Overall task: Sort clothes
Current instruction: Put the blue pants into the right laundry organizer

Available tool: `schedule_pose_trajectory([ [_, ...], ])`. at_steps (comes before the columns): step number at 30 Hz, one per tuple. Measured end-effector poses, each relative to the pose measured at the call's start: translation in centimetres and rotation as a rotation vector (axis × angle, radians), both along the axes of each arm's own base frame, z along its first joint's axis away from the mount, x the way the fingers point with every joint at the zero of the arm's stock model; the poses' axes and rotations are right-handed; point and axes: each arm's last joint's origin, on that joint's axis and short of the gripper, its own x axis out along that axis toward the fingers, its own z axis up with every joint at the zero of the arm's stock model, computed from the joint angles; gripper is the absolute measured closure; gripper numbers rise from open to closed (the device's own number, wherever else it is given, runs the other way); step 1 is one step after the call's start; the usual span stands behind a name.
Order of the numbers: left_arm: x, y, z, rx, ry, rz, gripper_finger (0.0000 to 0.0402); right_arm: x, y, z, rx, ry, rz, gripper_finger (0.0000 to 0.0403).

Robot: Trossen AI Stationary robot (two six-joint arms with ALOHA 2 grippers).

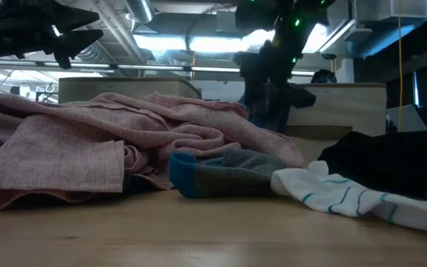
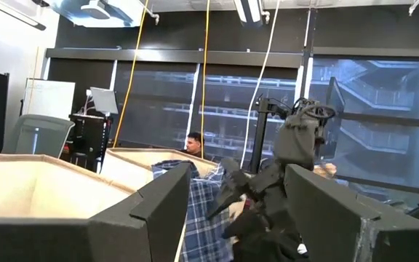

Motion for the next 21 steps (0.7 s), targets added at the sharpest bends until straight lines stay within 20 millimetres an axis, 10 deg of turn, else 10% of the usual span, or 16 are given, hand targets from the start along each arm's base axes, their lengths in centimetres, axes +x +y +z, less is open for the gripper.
schedule_pose_trajectory([
  [6,0.0,0.0,0.0,-0.002,-0.001,-0.001,0.0184,0.2,-1.4,-1.1,-0.066,0.051,-0.061,0.0185],
  [14,0.0,0.0,0.0,-0.003,-0.001,-0.001,0.0184,0.1,-1.9,-1.1,-0.092,0.052,-0.098,0.038],
  [21,0.0,0.0,0.0,-0.003,-0.001,-0.001,0.0184,0.9,-1.3,0.8,-0.064,-0.064,-0.126,0.0391],
])
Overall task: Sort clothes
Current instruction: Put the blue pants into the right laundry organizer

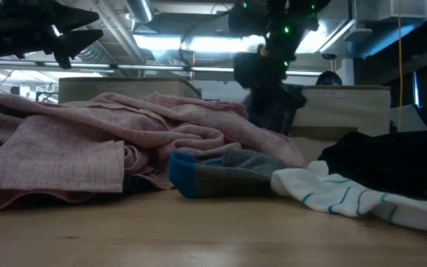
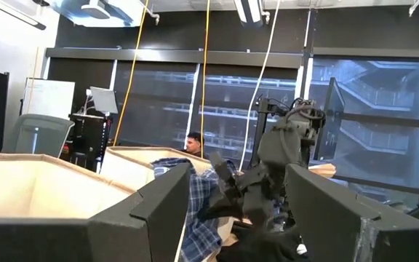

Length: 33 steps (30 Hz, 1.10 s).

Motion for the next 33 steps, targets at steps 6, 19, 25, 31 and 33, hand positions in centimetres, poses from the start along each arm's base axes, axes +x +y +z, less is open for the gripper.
schedule_pose_trajectory([
  [6,0.0,0.0,0.0,0.001,0.001,0.0,0.0184,-0.2,1.1,6.1,0.012,-0.236,0.005,0.0394],
  [19,0.0,0.0,0.0,0.0,-0.001,0.0,0.0184,-9.7,-4.4,17.7,-0.152,-0.649,-0.357,0.0399],
  [25,0.0,0.0,0.0,0.0,-0.001,0.0,0.0184,-13.8,-8.6,17.2,-0.009,-0.761,-0.605,0.04],
  [31,0.0,0.0,0.0,0.0,-0.001,0.0,0.0184,-15.5,-12.0,12.9,0.204,-0.789,-0.754,0.0399],
  [33,0.0,0.0,0.0,0.0,-0.001,0.0,0.0184,-15.8,-12.8,11.3,0.247,-0.809,-0.786,0.0398],
])
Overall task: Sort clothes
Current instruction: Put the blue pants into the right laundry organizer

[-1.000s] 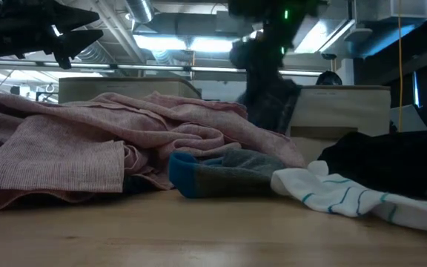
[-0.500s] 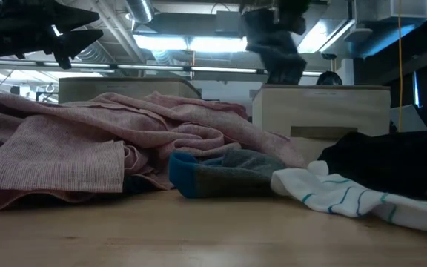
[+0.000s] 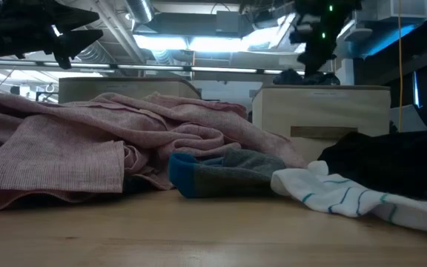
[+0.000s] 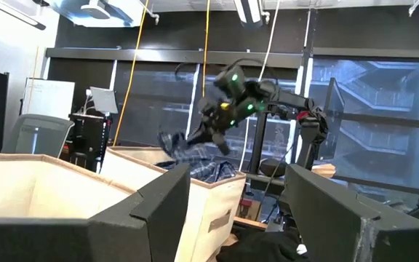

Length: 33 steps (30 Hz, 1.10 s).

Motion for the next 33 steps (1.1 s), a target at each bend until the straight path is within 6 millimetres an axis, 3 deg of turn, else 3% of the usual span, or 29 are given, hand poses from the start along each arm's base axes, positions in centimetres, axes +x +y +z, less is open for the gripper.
schedule_pose_trajectory([
  [8,0.0,0.0,0.0,0.0,0.004,0.0,0.0184,-0.9,-1.3,-4.7,0.112,-0.105,-0.101,0.0398],
  [13,0.0,0.0,0.0,0.0,0.005,0.0,0.0184,-0.8,-1.3,-5.6,0.115,-0.136,-0.123,0.0391],
  [16,0.0,0.0,-0.1,-0.012,0.007,-0.005,0.0184,-0.7,-1.4,-5.5,0.101,-0.148,-0.121,0.0359],
  [22,0.1,0.0,-0.2,-0.02,0.019,-0.008,0.0184,-0.7,-1.4,-5.2,0.073,-0.142,-0.135,0.0253],
  [28,0.1,0.0,-0.2,-0.008,0.024,-0.003,0.0184,-0.9,-0.9,-1.5,0.053,-0.072,-0.104,0.0161],
  [33,0.1,0.0,-0.2,0.003,0.029,0.002,0.0184,-0.4,0.7,3.4,0.011,-0.125,-0.045,0.0128],
])
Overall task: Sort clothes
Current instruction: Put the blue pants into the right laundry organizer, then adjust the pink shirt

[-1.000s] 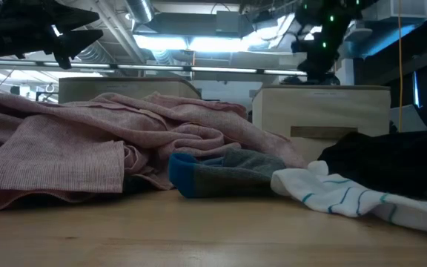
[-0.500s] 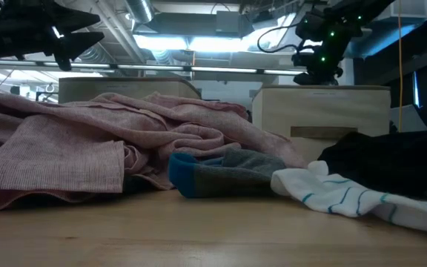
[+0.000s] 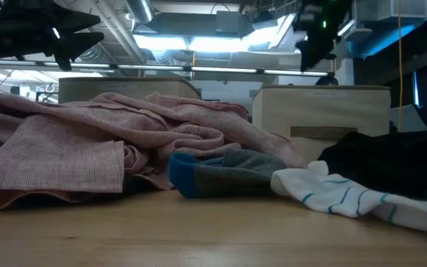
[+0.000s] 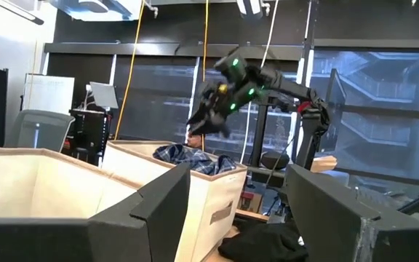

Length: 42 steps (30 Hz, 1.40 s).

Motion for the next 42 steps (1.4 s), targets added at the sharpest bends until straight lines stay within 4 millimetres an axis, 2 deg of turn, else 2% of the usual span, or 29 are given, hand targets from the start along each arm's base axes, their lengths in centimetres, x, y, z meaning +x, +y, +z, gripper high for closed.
schedule_pose_trajectory([
  [3,0.0,0.0,0.0,0.0,0.0,0.0,0.0184,0.6,1.8,2.4,-0.012,-0.058,0.048,0.0122],
  [6,0.0,0.0,0.0,0.0,0.0,0.0,0.0184,1.6,4.2,3.9,0.041,-0.128,0.158,0.0121],
  [11,0.0,0.0,0.0,0.0,0.0,0.0,0.0184,3.7,8.7,3.6,0.184,-0.175,0.371,0.0121],
  [15,0.0,0.0,0.0,-0.001,0.0,0.0,0.0184,5.2,12.1,1.6,0.292,-0.145,0.495,0.0121],
  [19,0.0,0.0,0.0,-0.003,-0.001,-0.001,0.0184,6.1,15.1,-1.2,0.37,-0.076,0.557,0.0121],
  [26,0.0,0.0,0.0,-0.003,-0.001,-0.001,0.0184,6.4,18.7,-6.8,0.499,0.025,0.593,0.0121],
  [35,0.0,0.0,0.1,-0.001,-0.008,0.0,0.0184,6.6,20.6,-12.7,0.516,0.036,0.637,0.0121],
  [42,0.0,0.0,0.1,-0.003,-0.009,-0.001,0.0184,6.6,20.6,-14.8,0.51,0.01,0.648,0.0121],
])
